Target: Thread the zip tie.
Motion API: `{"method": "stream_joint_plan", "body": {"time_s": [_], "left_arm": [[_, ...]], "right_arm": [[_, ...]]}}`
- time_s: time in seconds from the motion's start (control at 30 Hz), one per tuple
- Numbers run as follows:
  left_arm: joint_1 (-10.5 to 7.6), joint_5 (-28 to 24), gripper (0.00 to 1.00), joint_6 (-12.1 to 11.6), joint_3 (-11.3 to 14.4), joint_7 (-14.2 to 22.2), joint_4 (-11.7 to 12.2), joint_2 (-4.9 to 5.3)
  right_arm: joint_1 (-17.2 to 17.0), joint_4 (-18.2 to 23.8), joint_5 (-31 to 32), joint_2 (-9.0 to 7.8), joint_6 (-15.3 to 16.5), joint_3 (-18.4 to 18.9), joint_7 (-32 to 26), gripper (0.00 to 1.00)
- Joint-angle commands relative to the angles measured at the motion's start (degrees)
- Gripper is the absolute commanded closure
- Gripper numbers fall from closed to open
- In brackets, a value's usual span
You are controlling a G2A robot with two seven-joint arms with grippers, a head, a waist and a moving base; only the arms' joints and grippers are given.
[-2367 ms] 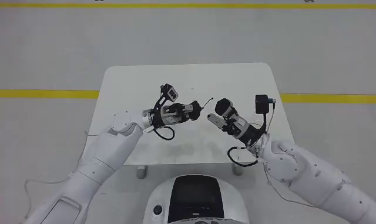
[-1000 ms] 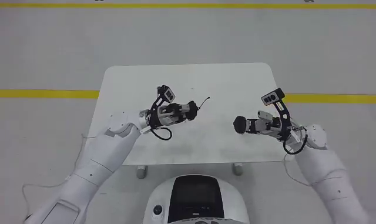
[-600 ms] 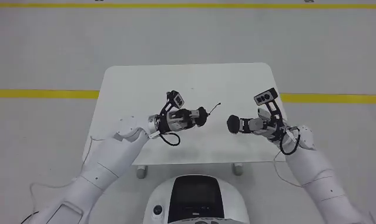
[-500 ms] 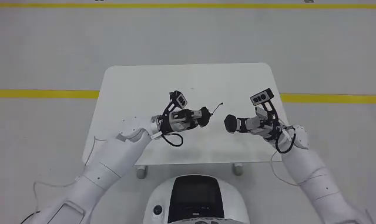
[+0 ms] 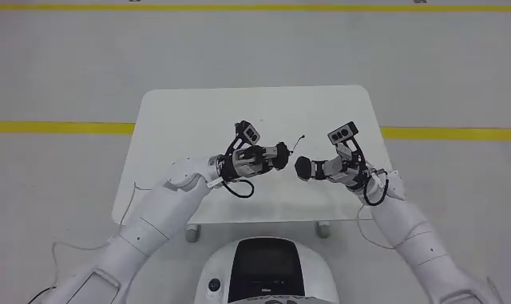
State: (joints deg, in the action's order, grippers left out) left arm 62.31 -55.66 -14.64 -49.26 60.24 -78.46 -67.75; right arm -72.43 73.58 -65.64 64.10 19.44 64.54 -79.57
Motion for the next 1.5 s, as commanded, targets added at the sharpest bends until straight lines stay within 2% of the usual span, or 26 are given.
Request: {"method": "stream_joint_plan", "body": {"time_s": [0.0,0.1,0.17,0.43,0.6,0.67,0.87,1.13,1.2,1.3,1.47], "left_arm": [[0.25,0.4,1.0,0.2,0.2,-0.9,-0.5,-0.04],[1.01,-0.2,1.0,0.0,0.6,-1.7,-1.9,-0.29],[1.25,-1.2,1.0,-0.5,0.9,-1.7,-2.0,-0.52],[1.43,-7.0,1.0,-2.2,1.2,-0.3,-0.2,-1.65],[1.14,-7.9,1.0,-2.1,1.2,0.4,0.7,-2.04],[1.14,-7.9,1.0,-2.1,1.2,0.4,0.7,-2.04],[1.14,-7.9,1.0,-2.1,1.2,0.4,0.7,-2.04],[1.14,-7.9,1.0,-2.1,1.2,0.4,0.7,-2.04],[1.14,-7.9,1.0,-2.1,1.2,0.4,0.7,-2.04],[1.14,-7.9,1.0,-2.1,1.2,0.4,0.7,-2.04],[1.14,-7.9,1.0,-2.1,1.2,0.4,0.7,-2.04]], "right_arm": [[-0.4,1.8,0.7,0.16,-0.4,-0.4,1.4,0.0],[-0.6,2.2,2.1,0.5,-0.2,-1.3,2.7,0.0],[-0.5,2.0,1.3,0.84,0.0,-1.7,2.7,0.0],[-0.1,0.4,-2.2,2.28,0.0,-2.1,-0.1,0.0],[-0.3,0.7,-2.5,2.78,0.0,-2.1,-0.1,0.31],[-0.4,1.2,-2.3,2.96,0.0,-1.9,-0.1,0.48],[-0.6,1.4,-0.4,3.53,0.0,-0.9,-0.1,0.59],[-0.8,1.1,0.3,4.45,0.0,-0.3,-0.1,0.66],[-0.8,1.1,0.3,4.61,0.0,-0.2,-0.1,0.72],[-0.7,1.0,0.4,4.88,0.0,0.0,-0.1,0.76],[-0.5,0.5,0.5,5.29,0.0,-0.1,-0.1,0.77]]}}
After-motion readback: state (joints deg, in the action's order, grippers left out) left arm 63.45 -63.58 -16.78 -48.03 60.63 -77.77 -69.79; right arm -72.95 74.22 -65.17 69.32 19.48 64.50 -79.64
